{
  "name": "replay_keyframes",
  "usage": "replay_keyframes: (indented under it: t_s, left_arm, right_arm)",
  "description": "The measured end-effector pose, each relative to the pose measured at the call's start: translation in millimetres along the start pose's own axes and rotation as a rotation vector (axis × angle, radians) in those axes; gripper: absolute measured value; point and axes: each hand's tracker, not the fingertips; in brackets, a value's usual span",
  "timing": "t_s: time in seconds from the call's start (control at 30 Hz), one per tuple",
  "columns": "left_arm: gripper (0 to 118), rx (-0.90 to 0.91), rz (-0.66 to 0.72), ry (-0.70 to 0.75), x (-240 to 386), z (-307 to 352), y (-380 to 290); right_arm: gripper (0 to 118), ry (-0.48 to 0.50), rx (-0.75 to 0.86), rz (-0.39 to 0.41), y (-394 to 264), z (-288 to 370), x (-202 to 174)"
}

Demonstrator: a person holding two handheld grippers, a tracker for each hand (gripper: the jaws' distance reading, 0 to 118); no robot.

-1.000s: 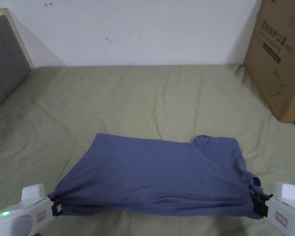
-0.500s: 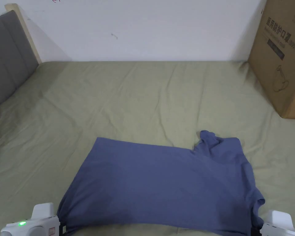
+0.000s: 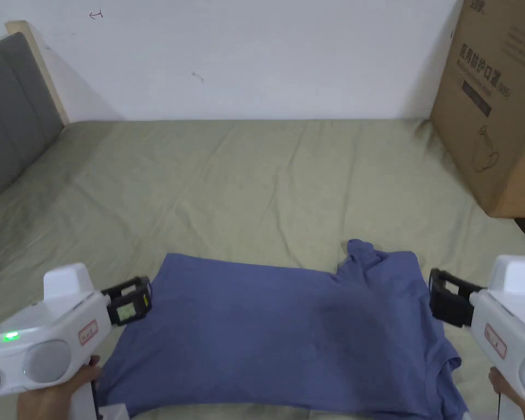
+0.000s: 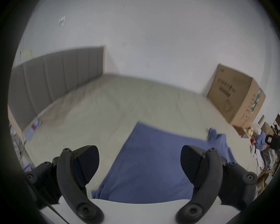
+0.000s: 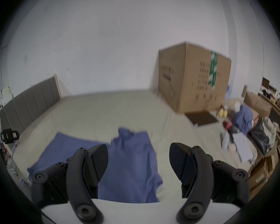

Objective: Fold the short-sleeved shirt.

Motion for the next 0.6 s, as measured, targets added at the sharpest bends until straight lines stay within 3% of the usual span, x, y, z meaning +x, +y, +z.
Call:
replay_keyframes:
  t_s: [0.17, 0.23, 0.3, 0.37, 0.4, 0.43, 0.6]
  left_arm:
    - [106, 0.176, -0.083, -0.033, 34.0, 12.3, 34.9]
    - [98, 0.239, -0.110, -0.048, 44.5, 14.4, 35.6]
    - [73, 0.287, -0.140, -0.062, 51.0, 12.0, 35.2]
    - [22, 0.297, -0.145, -0.067, 53.9, 4.3, 32.8]
    - [8, 0.302, -0.142, -0.075, 56.4, 1.5, 32.3]
    - [0, 0.301, -0.143, -0.079, 58.3, -0.8, 33.9]
    - [0, 0.209, -0.147, -0.127, 60.8, -32.4, 33.9]
  right_arm:
    - [81, -0.018, 0.143, 0.041, 26.2, 17.7, -17.6]
    - [77, -0.013, 0.172, 0.047, 29.7, 19.0, -20.5]
    - [68, -0.018, 0.185, 0.057, 31.6, 20.2, -24.8]
    - [34, -0.013, 0.199, 0.068, 31.8, 17.6, -26.5]
    - [12, -0.017, 0.206, 0.071, 31.8, 16.2, -27.7]
    - [1, -0.021, 0.213, 0.074, 31.4, 15.4, -28.2]
    - [0, 0.003, 0.203, 0.080, 33.9, 6.8, -31.5]
